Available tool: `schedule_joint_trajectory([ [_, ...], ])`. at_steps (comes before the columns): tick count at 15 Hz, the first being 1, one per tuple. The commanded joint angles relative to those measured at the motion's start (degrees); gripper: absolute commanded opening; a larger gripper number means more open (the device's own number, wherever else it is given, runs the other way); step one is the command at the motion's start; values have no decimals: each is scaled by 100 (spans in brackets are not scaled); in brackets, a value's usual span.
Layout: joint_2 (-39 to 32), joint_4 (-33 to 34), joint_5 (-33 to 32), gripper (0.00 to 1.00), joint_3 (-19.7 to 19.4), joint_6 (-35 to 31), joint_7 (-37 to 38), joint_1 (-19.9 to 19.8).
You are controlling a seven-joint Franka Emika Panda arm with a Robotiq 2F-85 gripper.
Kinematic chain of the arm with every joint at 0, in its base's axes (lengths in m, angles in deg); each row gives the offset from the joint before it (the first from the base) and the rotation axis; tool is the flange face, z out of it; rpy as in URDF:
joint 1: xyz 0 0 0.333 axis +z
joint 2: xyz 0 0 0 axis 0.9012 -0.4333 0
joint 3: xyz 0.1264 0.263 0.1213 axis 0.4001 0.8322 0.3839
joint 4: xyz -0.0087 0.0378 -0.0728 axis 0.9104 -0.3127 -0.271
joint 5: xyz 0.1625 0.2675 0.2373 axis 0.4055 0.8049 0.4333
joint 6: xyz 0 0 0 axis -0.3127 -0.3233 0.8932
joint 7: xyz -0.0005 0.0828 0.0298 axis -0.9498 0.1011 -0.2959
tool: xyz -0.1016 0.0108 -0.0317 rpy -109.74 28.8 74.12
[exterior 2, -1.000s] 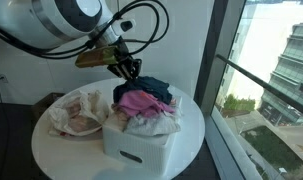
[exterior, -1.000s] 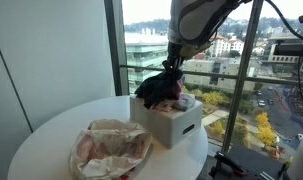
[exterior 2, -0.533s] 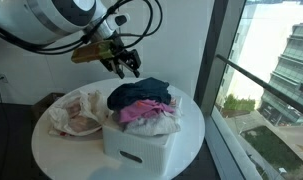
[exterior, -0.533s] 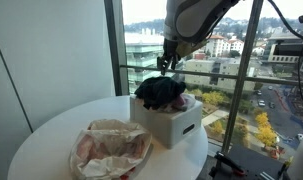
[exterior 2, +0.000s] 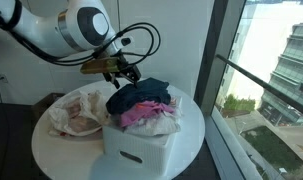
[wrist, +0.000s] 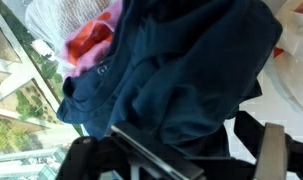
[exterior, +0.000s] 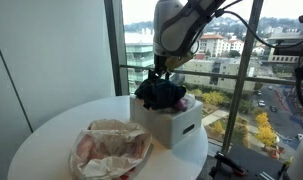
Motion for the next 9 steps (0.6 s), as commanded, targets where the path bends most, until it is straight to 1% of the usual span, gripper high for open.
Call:
schedule_joint_trajectory([
  [1, -668, 563, -760, 100, -88, 68, 424, -10],
  [2, -764, 635, -1022, 100, -153, 100, 539, 17],
  [3, -786, 646, -1180, 75, -234, 75, 582, 58],
  [4, -796, 651, -1219, 74, -304, 68, 564, 107],
  [5, -751, 600, -1191, 68, -360, 10, 538, 143],
  [6, -686, 533, -1087, 58, -407, -42, 493, 163],
  [8, -597, 429, -983, 42, -467, -67, 495, 192],
  [9, -532, 371, -971, 35, -479, -83, 518, 207],
])
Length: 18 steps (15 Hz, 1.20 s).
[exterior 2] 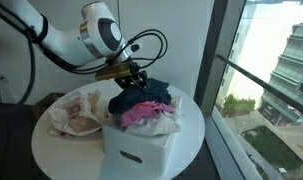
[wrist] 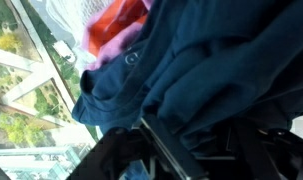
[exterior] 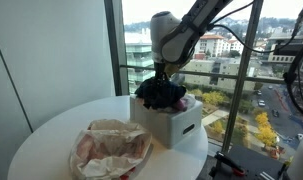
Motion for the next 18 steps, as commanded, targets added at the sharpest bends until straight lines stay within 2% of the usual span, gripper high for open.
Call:
schedule_joint_trajectory([
  [1, 294, -182, 49, 28, -141, -106, 92, 142],
  [4, 612, -278, 20, 4, -108, 68, 199, 163],
  [5, 745, -283, -111, 2, -87, 153, 273, 145],
  [7, 1069, -314, -194, 0, -21, 311, 366, 123],
  [11, 2044, -369, -129, 4, 242, 633, 474, 116],
  [15, 3018, -367, -143, 4, 740, 598, 485, 157],
  [18, 3592, -399, 17, 5, 1113, 446, 312, 383],
])
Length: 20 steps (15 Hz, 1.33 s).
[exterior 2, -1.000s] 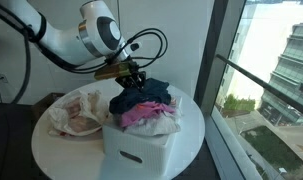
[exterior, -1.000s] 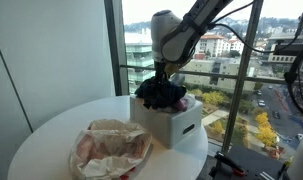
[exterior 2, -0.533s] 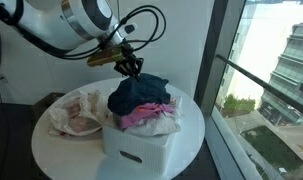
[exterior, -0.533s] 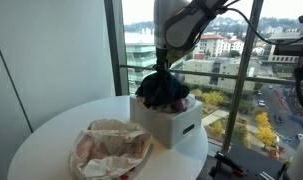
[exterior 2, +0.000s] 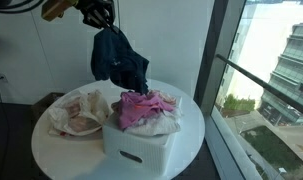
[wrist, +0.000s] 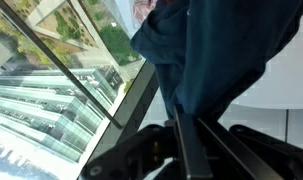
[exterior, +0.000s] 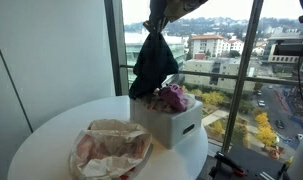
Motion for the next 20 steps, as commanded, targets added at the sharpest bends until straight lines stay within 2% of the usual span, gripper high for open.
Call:
schedule_joint_trajectory([
  [1, 730, -145, 206, 5, 346, -76, -178, 343],
  [4, 1081, -364, 383, 5, 608, -291, -311, 678],
  [8, 1601, -784, 859, 5, 674, -353, -759, 1265],
  [13, 2562, -1154, 981, 5, 923, -564, -975, 1665],
  [15, 2733, -1183, 1007, 5, 1075, -596, -963, 1687],
  [20, 2428, -1284, 1003, 5, 1395, -815, -808, 1301],
])
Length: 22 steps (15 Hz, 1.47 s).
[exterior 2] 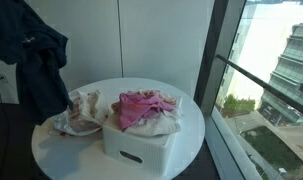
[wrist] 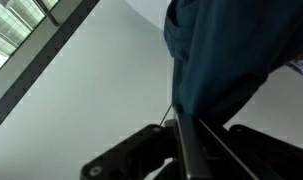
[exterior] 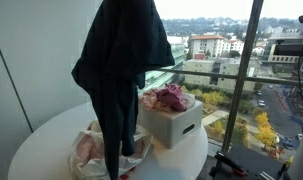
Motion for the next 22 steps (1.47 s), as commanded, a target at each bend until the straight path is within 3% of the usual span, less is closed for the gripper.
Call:
schedule_joint_trajectory([
  [1, -227, -43, 2, 5, 292, -515, 17, -518],
  [15, -566, 120, -384, 4, 1422, -1585, 110, -2391],
  [18, -806, 5, -214, 4, 1550, -1497, 37, -2320],
  [22, -1233, -106, 42, 4, 1531, -1351, -66, -1846],
])
